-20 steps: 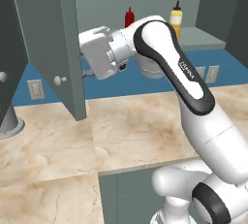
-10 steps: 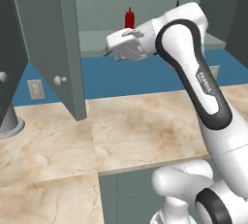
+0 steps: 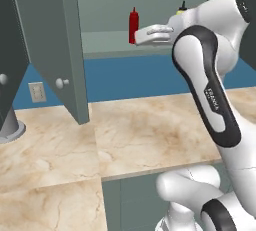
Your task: Move the ketchup and mustard from the cabinet to the dining counter.
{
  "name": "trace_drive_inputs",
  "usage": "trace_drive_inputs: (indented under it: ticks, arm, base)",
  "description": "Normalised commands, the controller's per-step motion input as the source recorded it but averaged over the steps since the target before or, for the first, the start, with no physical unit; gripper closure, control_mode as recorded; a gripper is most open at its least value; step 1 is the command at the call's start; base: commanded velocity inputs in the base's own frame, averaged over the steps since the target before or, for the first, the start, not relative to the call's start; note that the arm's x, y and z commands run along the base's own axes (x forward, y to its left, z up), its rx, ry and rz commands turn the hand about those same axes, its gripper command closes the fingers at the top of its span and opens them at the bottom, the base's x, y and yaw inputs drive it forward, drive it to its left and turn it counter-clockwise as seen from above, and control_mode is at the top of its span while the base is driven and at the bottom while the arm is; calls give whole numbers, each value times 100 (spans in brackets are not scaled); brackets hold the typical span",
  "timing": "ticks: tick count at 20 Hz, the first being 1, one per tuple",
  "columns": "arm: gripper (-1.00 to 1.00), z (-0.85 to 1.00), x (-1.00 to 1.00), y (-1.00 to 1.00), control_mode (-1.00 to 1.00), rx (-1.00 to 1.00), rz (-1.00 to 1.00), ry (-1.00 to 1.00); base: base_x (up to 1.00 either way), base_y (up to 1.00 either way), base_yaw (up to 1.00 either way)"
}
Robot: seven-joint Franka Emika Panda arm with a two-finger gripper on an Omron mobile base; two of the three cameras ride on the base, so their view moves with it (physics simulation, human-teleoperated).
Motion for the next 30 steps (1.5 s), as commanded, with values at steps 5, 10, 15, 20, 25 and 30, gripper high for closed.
trace_drive_inputs:
  ticks: [5,10,15,20,25,30]
  arm:
    - [-100,21,16,-64,-100,-11,-43,-15]
    - [-100,1,50,-37,-100,-2,-38,-10]
    - [-100,0,62,-29,-100,0,-18,-3]
    - [-100,0,46,-3,-100,0,-4,0]
    - [-100,4,1,0,-100,0,0,4]
    - [-100,0,21,15,-100,0,0,17]
  base:
    - [0,0,0]
    - [0,0,0]
    - [0,0,0]
    - [0,0,0]
    - [0,0,0]
    - [0,0,0]
